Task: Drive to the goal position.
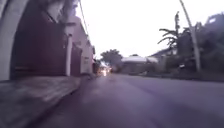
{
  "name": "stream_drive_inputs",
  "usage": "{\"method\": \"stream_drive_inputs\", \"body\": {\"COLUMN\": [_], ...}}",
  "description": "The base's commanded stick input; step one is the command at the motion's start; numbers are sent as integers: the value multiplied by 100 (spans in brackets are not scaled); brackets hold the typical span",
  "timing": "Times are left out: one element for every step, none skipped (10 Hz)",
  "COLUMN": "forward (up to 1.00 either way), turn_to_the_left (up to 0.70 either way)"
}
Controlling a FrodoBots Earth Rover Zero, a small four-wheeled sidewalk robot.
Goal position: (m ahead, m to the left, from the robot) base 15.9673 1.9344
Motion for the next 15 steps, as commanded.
{"method": "stream_drive_inputs", "body": {"forward": [70,70,70,70,70,70,70,70,70,70,70,70,70,70,70], "turn_to_the_left": [0,0,0,0,0,0,0,0,0,0,0,-12,-33,-35,-35]}}
